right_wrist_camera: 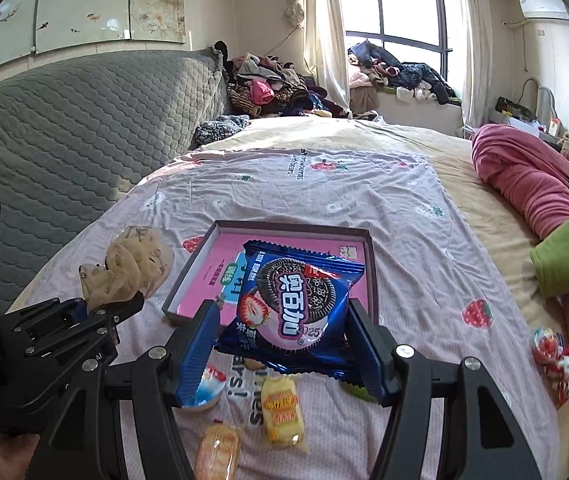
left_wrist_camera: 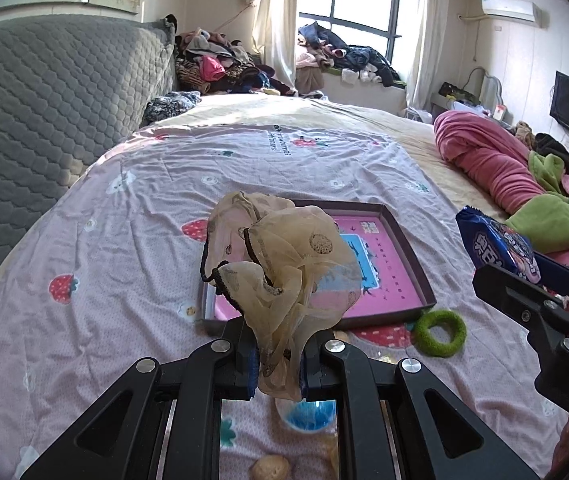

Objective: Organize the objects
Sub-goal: 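Lift the mesh puff and cookie pack and carry both over the tray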

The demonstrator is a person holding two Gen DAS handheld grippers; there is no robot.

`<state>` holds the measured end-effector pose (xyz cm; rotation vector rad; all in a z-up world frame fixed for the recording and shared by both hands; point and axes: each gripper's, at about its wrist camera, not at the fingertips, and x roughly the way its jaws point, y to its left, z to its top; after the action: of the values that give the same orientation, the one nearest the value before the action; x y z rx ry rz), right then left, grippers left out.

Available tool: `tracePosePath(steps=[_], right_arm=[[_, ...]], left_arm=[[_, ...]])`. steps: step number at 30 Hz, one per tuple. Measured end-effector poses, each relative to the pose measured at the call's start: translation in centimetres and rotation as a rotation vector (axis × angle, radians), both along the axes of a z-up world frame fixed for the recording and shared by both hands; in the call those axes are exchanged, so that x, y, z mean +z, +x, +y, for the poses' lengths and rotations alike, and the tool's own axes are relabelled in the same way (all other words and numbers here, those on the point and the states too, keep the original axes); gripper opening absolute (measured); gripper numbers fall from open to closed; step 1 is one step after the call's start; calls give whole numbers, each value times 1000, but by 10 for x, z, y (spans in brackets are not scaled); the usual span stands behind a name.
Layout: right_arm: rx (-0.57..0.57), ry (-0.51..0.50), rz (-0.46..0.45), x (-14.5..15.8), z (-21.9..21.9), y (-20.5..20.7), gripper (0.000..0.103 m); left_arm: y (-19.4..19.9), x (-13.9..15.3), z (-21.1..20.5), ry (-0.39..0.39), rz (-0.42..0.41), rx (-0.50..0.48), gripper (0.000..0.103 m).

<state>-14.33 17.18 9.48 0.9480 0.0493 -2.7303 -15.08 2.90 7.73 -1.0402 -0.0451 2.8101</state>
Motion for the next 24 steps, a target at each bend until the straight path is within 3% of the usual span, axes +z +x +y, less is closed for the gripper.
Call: tracePosePath(steps=[14,24], right_arm=[[17,9,-1,-6,-2,-73,64],[28,44,-59,-37,-9,-143,64]], left_arm=[[-72,-11,13,-32,-25,-10,14],[-149,-35,15,-40,-80,6,14]])
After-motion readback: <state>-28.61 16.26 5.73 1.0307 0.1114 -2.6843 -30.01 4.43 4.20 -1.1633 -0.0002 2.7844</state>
